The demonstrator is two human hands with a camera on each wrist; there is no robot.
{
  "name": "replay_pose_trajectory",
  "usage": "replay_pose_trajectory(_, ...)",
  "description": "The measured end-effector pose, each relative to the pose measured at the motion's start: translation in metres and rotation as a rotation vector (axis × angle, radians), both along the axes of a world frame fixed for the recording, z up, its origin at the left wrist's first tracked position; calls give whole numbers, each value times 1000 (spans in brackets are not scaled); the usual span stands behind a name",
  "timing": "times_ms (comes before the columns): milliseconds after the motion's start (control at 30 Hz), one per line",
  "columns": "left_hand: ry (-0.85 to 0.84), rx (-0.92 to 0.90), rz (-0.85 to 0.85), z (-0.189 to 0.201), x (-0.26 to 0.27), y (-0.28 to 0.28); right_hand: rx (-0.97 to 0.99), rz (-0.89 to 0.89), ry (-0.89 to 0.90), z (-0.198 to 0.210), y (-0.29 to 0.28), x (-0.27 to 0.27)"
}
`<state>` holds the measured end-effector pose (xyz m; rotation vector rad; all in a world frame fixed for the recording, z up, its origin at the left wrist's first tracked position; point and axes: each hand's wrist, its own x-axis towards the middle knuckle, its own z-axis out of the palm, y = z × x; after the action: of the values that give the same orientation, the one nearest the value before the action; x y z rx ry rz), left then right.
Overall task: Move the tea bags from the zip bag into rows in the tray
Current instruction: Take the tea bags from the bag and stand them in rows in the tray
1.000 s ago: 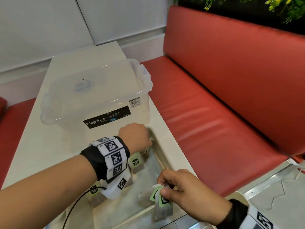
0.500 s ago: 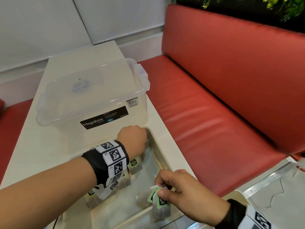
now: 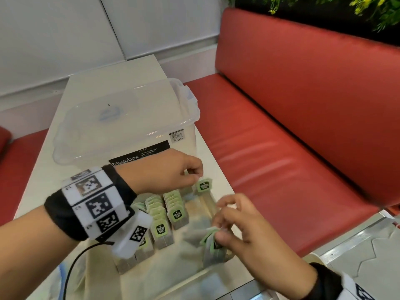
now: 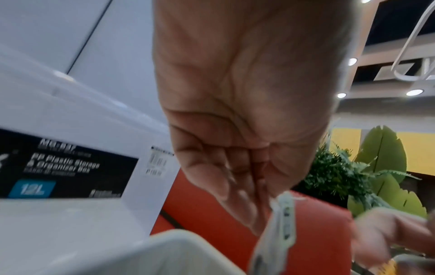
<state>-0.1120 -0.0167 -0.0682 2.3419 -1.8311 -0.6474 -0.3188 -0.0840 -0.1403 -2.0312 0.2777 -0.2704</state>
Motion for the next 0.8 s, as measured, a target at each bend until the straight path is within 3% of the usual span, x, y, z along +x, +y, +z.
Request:
replay_pose_trajectory(133,182,22,-64,24,-11,7,27,-141,-66,6,-9,5)
replay_pose_trajectory(233,311,39,-58,30,-18,9,31,-93,-89,10,-9,10)
replay_pose_trajectory(400,387,-15,46,25,-21,10,26,-62,-77,11,-4,14)
replay_pose_trajectory(800,268,-46,71,19,-17,8,20,-37,7,7,1,20)
